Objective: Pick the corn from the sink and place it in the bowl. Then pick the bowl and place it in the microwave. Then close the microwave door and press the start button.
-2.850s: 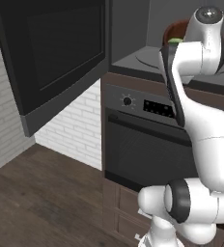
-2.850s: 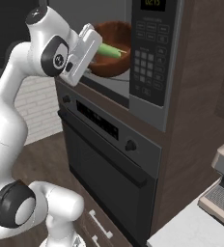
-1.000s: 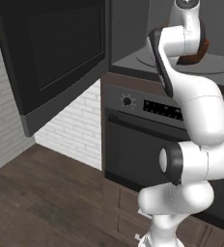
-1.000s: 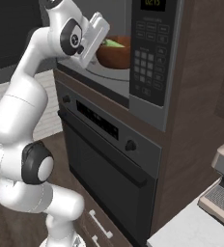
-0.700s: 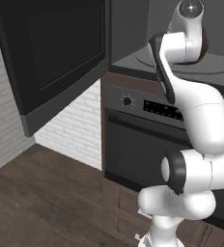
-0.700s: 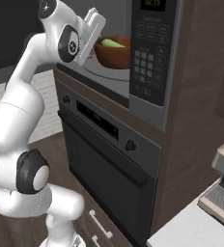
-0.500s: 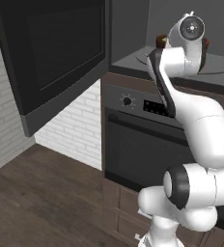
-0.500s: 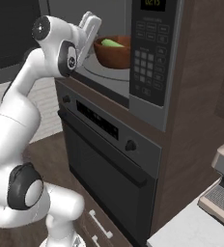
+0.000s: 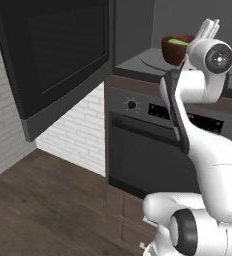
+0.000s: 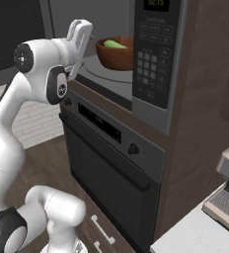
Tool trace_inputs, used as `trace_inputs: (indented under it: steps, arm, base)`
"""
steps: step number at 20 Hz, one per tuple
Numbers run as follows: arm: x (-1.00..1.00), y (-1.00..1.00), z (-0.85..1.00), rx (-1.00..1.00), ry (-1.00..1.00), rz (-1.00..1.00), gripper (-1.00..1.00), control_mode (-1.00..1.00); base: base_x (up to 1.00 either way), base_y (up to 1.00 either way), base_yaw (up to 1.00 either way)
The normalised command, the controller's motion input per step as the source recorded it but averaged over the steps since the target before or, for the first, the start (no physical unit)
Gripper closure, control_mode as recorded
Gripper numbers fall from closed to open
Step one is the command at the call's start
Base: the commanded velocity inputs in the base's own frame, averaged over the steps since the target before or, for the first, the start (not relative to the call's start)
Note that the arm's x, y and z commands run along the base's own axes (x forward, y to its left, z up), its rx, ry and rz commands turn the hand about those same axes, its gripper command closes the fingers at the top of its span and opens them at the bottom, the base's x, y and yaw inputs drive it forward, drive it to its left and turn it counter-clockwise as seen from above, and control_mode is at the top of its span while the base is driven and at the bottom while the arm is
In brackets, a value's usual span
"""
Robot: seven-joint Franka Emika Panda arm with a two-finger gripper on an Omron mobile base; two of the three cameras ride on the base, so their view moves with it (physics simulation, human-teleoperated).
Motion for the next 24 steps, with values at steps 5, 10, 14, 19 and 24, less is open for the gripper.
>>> trace_inputs:
  steps: [5,10,14,19,24]
  arm:
    - [-1.00,0.14,0.23,-0.05,-0.01,0.00,-1.00,-1.00]
    - [-1.00,0.19,0.00,0.00,-0.01,0.00,-1.00,-1.00]
    - [-0.96,0.39,0.00,0.00,0.00,0.00,-1.00,-1.00]
    - [-0.93,0.43,0.00,0.00,0.00,0.00,-1.00,-1.00]
    - [-0.45,0.66,-0.01,-0.02,0.00,-0.03,-1.00,-1.00]
  base:
    - [0.00,0.00,0.00]
    - [0.00,0.00,0.00]
    - [0.00,0.00,0.00]
    - [0.00,0.00,0.00]
    - [0.00,0.00,0.00]
